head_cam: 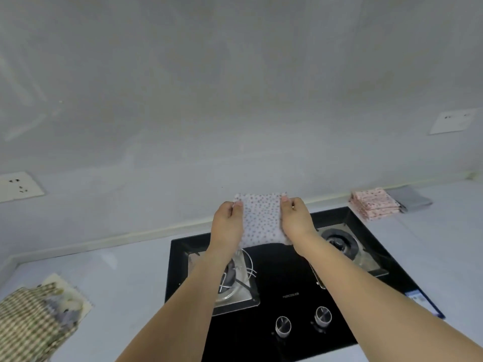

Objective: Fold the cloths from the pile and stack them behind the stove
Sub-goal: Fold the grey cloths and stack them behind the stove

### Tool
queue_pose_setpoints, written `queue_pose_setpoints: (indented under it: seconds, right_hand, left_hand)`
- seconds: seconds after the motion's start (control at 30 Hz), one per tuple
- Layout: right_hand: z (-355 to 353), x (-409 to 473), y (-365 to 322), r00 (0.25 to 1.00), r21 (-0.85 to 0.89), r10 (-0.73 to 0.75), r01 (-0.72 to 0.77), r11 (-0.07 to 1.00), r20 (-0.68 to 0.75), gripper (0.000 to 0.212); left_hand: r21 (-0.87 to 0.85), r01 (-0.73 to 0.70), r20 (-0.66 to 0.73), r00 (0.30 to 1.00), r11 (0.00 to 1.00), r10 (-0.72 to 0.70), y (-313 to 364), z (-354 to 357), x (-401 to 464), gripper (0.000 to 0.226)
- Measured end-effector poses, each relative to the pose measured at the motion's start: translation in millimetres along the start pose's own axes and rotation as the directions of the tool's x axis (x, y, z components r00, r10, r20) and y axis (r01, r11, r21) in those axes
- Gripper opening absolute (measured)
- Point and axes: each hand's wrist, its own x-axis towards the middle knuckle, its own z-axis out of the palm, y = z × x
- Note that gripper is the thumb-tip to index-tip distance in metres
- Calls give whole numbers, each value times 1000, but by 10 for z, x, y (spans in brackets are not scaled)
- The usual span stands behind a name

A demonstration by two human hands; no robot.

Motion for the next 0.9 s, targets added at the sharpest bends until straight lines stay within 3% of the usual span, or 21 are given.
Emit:
queue_pose_setpoints:
  seconds: [0.27,0.43,0.63,0.77,0.9]
  right_hand:
    - [-946,687,307,983,34,173,-171,985,-64,38]
    - [-1648,1165,556,960,99,275,-269,958,-50,21]
    - [-2531,1756,721,931,71,365,-364,929,5,27]
    - [-3018,2061,799,950,29,313,-314,949,20,33]
    - [-3533,2418,928,965,-24,255,-257,966,-62,38]
  left_hand:
    - [36,58,105,993,998,-62,42,1231,369,37]
    - [112,106,156,980,988,-122,174,2036,400,35]
    - [11,222,151,964,975,-221,382,2997,467,18]
    - [14,293,157,944,956,-291,436,3524,542,8]
    - [102,275,221,931,956,-292,492,4198,758,8]
